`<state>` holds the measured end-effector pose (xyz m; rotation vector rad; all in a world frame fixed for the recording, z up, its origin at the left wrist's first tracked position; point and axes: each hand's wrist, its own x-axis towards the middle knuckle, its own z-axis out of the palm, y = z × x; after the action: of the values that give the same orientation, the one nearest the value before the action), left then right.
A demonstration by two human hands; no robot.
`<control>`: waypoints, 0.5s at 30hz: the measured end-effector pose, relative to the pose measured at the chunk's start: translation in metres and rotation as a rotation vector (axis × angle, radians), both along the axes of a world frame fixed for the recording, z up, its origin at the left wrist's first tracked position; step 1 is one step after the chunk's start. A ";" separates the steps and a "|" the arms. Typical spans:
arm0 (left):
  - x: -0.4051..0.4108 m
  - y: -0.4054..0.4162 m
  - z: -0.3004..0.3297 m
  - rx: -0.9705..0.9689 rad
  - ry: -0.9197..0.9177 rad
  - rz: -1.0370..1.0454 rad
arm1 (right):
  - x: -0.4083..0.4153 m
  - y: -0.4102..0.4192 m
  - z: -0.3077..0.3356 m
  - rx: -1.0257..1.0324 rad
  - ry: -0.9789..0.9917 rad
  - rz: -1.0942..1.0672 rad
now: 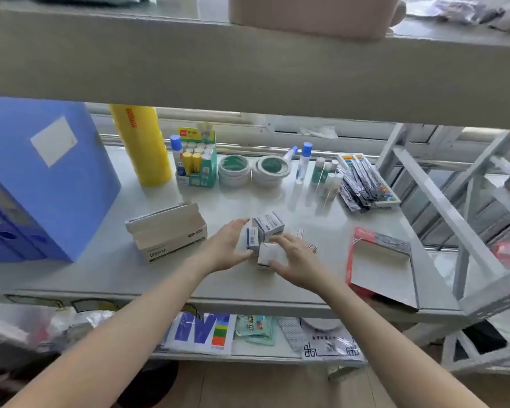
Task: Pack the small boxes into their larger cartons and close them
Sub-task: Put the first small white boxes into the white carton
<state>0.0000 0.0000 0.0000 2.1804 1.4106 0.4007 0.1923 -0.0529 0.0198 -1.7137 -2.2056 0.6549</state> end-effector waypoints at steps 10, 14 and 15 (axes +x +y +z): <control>0.007 0.004 -0.022 -0.049 -0.093 0.056 | -0.018 0.008 -0.018 0.018 0.082 -0.106; 0.004 -0.002 -0.017 0.043 -0.245 0.144 | -0.022 0.010 -0.019 0.031 0.161 -0.146; 0.002 -0.004 -0.015 0.059 -0.320 0.174 | -0.022 0.011 -0.018 0.049 0.190 -0.154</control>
<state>0.0024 -0.0037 -0.0149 1.9358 1.4233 0.8242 0.1701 -0.0414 0.0019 -1.7003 -1.9248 0.6889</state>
